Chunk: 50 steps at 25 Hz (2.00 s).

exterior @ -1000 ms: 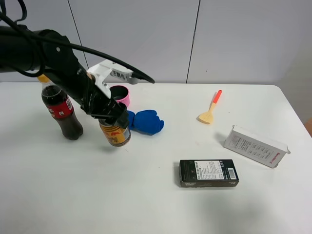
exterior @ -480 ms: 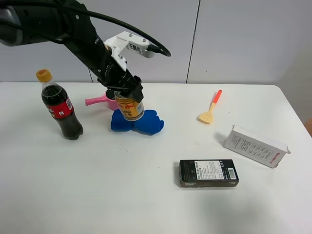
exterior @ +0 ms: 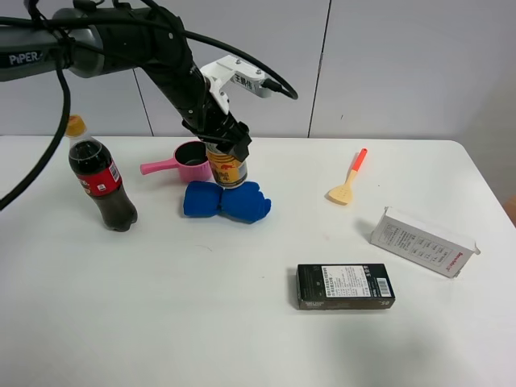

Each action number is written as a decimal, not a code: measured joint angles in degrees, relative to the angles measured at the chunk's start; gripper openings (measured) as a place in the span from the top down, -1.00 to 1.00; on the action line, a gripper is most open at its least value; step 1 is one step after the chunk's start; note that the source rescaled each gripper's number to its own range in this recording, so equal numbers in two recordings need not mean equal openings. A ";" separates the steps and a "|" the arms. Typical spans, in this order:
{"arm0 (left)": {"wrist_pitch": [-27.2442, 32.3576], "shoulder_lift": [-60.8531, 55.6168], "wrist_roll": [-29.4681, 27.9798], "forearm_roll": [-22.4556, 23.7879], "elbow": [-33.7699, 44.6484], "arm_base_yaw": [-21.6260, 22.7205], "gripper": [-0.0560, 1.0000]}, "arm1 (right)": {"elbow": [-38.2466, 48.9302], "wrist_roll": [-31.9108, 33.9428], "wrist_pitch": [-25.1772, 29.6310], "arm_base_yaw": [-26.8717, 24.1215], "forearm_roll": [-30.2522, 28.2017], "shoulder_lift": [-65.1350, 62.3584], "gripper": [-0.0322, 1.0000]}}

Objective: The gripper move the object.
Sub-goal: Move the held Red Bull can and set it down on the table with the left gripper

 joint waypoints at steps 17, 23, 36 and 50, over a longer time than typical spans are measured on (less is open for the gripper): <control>-6.53 9.47 3.69 0.95 -8.33 0.00 0.89 | 0.00 0.00 0.00 0.00 0.00 0.00 -1.00; -7.22 11.59 5.84 1.00 -8.33 0.05 0.89 | 0.00 0.00 0.00 0.00 0.00 0.00 -1.00; -9.14 13.68 6.29 0.79 -8.51 0.37 0.89 | 0.00 0.00 0.00 0.00 0.00 0.00 -1.00; -10.05 14.19 6.15 -5.56 -8.51 0.39 0.89 | 0.00 0.00 0.00 0.00 0.00 0.00 -1.00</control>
